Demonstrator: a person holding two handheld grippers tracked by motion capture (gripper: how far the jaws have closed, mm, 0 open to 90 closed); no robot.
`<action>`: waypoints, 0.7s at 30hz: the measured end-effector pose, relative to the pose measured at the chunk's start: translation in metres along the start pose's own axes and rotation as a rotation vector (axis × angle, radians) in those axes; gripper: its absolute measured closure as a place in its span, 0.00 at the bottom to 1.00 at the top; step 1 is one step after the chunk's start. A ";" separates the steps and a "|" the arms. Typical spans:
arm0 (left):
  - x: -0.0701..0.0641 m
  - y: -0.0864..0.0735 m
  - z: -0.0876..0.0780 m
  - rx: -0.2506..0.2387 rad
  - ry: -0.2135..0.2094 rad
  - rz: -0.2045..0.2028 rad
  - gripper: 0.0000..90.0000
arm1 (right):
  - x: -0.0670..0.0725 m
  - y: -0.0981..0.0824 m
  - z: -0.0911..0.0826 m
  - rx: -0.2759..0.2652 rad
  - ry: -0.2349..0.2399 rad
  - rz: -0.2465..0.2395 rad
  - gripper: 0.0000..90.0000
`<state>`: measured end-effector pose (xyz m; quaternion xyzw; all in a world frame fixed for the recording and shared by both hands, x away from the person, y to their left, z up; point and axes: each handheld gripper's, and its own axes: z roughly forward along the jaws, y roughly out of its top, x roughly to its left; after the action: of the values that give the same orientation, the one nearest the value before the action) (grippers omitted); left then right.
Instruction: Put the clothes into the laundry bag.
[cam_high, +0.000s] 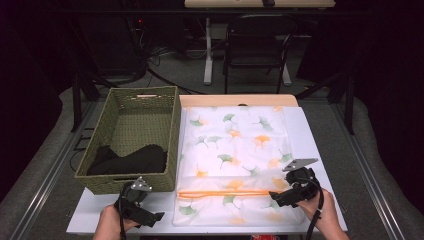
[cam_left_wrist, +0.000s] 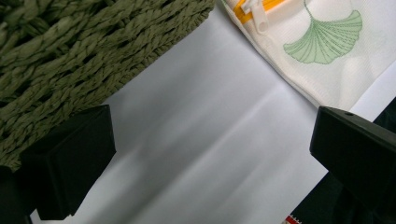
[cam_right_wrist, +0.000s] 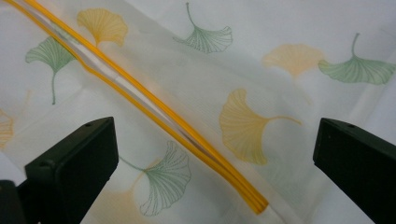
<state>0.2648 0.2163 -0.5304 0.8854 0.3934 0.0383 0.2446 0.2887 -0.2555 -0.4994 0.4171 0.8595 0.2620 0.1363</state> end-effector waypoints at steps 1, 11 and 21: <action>0.000 0.000 0.000 -0.001 0.000 0.000 0.00 | 0.001 0.003 0.004 -0.002 0.012 0.000 0.00; -0.001 0.000 0.000 -0.005 -0.007 0.005 0.00 | 0.012 0.033 0.024 0.027 0.038 -0.061 0.00; -0.001 0.002 0.001 -0.004 -0.012 0.019 0.00 | 0.018 0.051 0.041 0.056 0.077 -0.092 0.00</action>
<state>0.2659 0.2137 -0.5301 0.8887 0.3836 0.0364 0.2484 0.3294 -0.2007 -0.5046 0.3705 0.8894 0.2469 0.1033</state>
